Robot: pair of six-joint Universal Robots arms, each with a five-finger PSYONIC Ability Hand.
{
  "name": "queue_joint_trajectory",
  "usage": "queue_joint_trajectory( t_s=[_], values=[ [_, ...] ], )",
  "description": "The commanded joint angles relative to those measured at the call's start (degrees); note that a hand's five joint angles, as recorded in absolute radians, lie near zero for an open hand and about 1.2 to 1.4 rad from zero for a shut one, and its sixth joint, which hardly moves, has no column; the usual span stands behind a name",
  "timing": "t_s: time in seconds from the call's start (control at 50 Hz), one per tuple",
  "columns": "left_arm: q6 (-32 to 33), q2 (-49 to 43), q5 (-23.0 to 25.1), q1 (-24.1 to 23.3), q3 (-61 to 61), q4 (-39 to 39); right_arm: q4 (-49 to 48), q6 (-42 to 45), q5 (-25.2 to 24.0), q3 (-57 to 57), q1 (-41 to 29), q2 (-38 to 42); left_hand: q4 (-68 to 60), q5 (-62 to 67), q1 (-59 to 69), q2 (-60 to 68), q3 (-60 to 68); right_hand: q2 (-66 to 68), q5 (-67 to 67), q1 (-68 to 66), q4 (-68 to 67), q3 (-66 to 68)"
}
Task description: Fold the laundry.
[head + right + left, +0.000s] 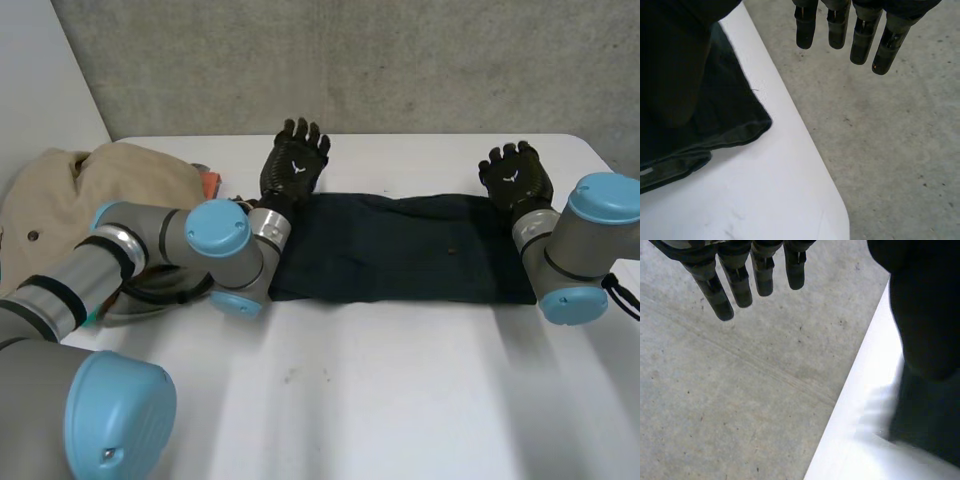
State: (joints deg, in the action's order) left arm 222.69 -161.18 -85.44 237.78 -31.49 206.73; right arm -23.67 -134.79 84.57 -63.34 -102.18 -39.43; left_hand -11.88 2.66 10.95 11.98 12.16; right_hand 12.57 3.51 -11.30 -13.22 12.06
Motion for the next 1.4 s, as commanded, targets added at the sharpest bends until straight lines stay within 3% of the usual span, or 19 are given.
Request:
queue_joint_trajectory(
  t_s=[0.02,0.14,0.3,0.44,0.58,0.64,0.68,0.84,0.98,1.14,1.2,1.28,1.4],
  values=[
    [-2.25,14.92,-0.25,-0.65,-17.80,4.38,1.34,-4.68,1.48,-7.84,0.66,-11.35,1.88,-2.66,-0.95,-1.98,-2.16,-2.57,-3.51,1.30,3.22,-2.06],
    [-7.17,28.37,-1.04,-0.74,-33.88,5.00,12.55,-13.20,-2.99,-15.66,3.47,-24.53,1.88,-2.66,-0.95,-1.98,-2.16,-2.57,-3.51,1.30,3.22,-2.06],
    [-17.18,42.87,-2.28,-1.97,-52.69,3.77,30.50,-20.15,-10.56,-20.93,7.96,-27.36,1.88,-2.66,-0.95,-1.98,-2.16,-2.57,-3.51,1.30,3.22,-2.06],
    [-25.45,48.24,-2.36,-2.32,-63.42,3.77,25.61,-20.77,-13.37,-26.48,9.45,-26.49,1.88,-2.66,-0.95,-1.98,-2.16,1.55,0.60,-2.81,-0.90,2.06],
    [-26.16,47.98,-2.36,-2.76,-65.28,3.77,18.22,-19.98,-13.99,-26.22,9.54,-19.46,1.88,-2.66,-0.95,-1.98,-2.16,9.61,8.67,-10.88,-8.96,10.13],
    [-26.25,47.45,-2.36,-2.68,-65.28,3.77,17.17,-19.19,-13.21,-24.91,9.37,-17.00,1.88,-2.66,-0.95,-1.98,-2.16,29.20,28.26,-30.47,-28.55,29.71],
    [-26.16,47.37,-2.36,-2.68,-65.11,3.77,16.55,-18.49,-13.46,-23.77,9.72,-15.94,1.88,-2.66,-0.95,-1.98,-2.16,67.21,66.27,-68.47,-66.56,67.72],
    [-26.07,47.54,-2.36,-2.50,-64.40,3.95,16.81,-17.52,-13.64,-22.79,13.93,-17.43,1.88,-2.66,-0.95,-1.98,-2.16,67.43,66.49,-68.70,-66.78,67.94],
    [-25.90,48.42,-2.36,-2.33,-64.58,3.68,17.43,-10.50,-13.64,-24.20,16.75,-22.00,1.88,-2.66,-0.95,-1.98,-2.16,67.43,66.49,-68.70,-66.78,67.94],
    [-25.90,49.21,-2.28,-2.06,-65.19,3.60,18.40,7.95,-13.47,-23.41,17.63,-24.38,1.88,-2.66,-0.95,-1.98,-2.16,67.43,66.49,-68.70,-66.78,67.94],
    [-25.99,49.21,-2.36,-1.80,-64.84,3.77,16.99,14.20,-14.52,-22.09,13.95,-25.08,1.88,-2.66,-0.95,-1.98,-2.16,67.43,66.49,-68.70,-66.78,67.94],
    [-26.07,49.21,-2.45,-1.10,-63.97,3.95,14.53,19.56,-17.94,-19.54,3.93,-25.34,1.88,-2.66,-0.95,-1.98,-2.16,67.43,66.49,-68.70,-66.78,67.94],
    [-26.25,49.21,-3.06,-0.30,-61.42,4.30,10.93,22.46,-29.89,-18.75,-7.23,-19.64,1.88,-2.66,-0.95,-1.98,-2.16,67.43,66.49,-68.70,-66.78,67.94]
  ],
)
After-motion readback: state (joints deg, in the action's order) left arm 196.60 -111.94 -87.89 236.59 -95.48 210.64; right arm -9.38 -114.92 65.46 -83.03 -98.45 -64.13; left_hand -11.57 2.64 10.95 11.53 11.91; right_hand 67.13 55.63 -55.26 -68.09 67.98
